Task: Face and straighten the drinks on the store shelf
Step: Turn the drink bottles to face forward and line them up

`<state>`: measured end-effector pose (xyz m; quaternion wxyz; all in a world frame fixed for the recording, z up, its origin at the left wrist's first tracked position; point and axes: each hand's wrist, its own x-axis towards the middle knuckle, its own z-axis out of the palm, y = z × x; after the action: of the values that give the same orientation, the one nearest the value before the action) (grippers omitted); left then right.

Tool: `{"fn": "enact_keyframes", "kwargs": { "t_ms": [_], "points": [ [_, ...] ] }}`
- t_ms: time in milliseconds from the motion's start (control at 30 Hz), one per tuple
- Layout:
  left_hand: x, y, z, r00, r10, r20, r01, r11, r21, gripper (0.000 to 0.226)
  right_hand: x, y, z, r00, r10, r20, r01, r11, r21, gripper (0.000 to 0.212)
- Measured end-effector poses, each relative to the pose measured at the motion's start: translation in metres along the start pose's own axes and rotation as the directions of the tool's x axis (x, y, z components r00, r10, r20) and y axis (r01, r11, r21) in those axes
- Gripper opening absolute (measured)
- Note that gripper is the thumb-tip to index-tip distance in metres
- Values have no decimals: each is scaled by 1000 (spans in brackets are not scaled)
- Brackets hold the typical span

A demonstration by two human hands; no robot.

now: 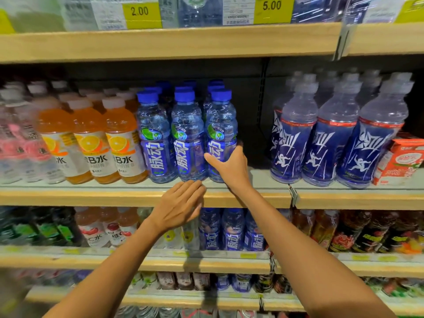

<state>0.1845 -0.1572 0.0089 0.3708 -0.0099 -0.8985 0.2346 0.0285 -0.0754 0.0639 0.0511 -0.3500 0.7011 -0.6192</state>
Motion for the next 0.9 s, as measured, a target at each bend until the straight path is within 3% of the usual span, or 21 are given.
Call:
{"fn": "enact_keyframes", "kwargs": {
  "t_ms": [167,267,333,433,500,600,633,733,900],
  "points": [
    [11,8,-22,989,-83,123,103,981,-166,30,-8,-10,-14,998,-39,-43,39,999,0,55],
    [19,14,-40,936,-329,129,352,896,-272,35,-21,-16,-30,998,-53,-17,53,998,19,53],
    [32,18,-55,818,-567,96,542,705,-457,29,-32,-23,-38,997,-62,37,60,996,63,52],
    [69,15,-80,572,-782,248,569,160,-807,21,-51,-34,-43,989,-45,144,29,994,108,53],
    [91,10,-94,518,-755,401,474,-137,-870,26,-66,-40,-40,980,-45,193,17,990,142,50],
    [107,6,-110,516,-676,526,381,-369,-848,40,-83,-51,-28,971,-54,234,17,987,160,47],
    [108,5,-115,512,-668,540,367,-398,-841,42,-88,-55,-23,970,-56,236,16,986,168,47],
    [105,-3,-124,514,-702,492,375,-332,-866,23,-100,-64,-8,975,-67,211,31,985,167,50],
    [99,-16,-131,509,-706,493,365,-342,-866,11,-114,-74,7,983,-59,173,47,996,76,67]
  ]
}}
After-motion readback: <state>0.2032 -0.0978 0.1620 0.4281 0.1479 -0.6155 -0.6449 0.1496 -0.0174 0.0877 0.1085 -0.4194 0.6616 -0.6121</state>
